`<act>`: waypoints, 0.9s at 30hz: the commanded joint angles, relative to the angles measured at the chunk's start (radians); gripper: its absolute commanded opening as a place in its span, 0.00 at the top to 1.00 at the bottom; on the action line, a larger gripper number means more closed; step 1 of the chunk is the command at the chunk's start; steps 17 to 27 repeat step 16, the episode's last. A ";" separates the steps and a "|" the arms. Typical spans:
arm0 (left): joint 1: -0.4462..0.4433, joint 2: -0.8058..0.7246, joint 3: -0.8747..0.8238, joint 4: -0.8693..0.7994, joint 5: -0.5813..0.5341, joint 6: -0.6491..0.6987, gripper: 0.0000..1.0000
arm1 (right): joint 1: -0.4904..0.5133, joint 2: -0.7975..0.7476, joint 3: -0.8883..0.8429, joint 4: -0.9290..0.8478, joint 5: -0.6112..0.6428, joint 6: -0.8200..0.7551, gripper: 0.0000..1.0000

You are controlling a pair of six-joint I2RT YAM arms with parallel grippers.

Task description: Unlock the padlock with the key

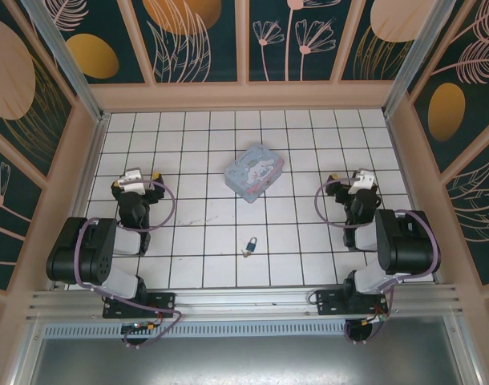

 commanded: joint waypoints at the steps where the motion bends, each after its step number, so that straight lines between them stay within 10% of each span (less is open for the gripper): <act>1: 0.011 0.004 0.015 0.047 0.033 -0.011 0.01 | -0.003 0.000 0.011 0.049 -0.041 -0.002 0.01; 27: 0.029 -0.002 0.009 0.051 0.042 -0.027 0.01 | 0.011 -0.001 0.018 0.037 -0.026 -0.015 0.01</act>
